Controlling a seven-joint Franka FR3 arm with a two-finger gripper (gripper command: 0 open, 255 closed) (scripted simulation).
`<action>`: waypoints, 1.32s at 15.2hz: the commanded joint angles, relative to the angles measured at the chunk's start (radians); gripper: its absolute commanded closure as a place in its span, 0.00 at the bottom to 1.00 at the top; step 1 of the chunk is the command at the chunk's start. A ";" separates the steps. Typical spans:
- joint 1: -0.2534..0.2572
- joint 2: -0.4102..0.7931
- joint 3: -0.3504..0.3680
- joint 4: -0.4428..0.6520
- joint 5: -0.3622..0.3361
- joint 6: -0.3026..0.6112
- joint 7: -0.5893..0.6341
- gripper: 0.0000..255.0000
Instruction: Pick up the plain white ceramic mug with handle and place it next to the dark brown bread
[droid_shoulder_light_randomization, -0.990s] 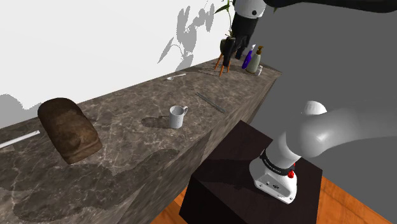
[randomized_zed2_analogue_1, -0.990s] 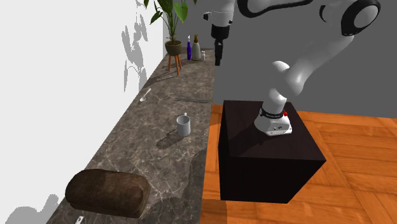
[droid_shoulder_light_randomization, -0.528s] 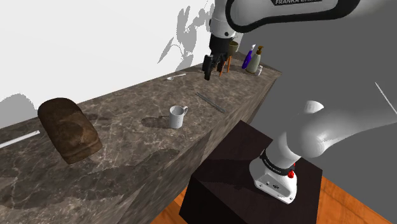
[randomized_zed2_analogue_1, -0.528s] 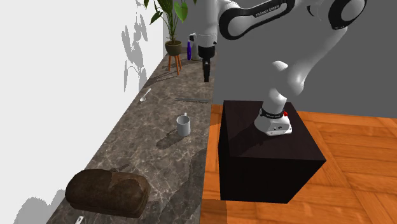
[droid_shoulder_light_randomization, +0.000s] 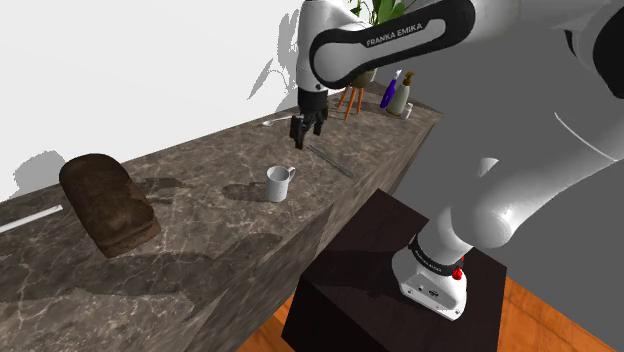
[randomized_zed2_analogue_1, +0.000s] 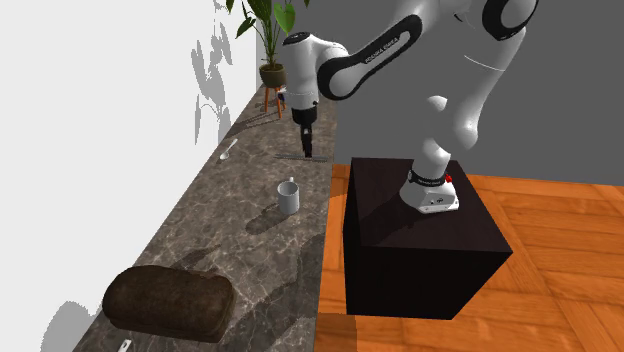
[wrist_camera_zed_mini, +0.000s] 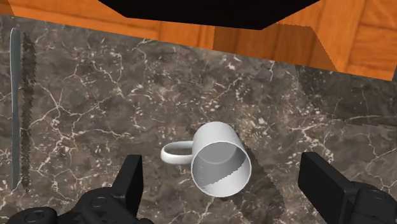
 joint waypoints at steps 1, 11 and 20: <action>0.006 0.069 0.007 0.017 0.001 0.040 0.001 0.00; 0.036 0.447 0.035 0.170 -0.011 0.200 0.007 0.00; 0.046 0.581 0.035 0.192 -0.026 0.296 0.015 0.00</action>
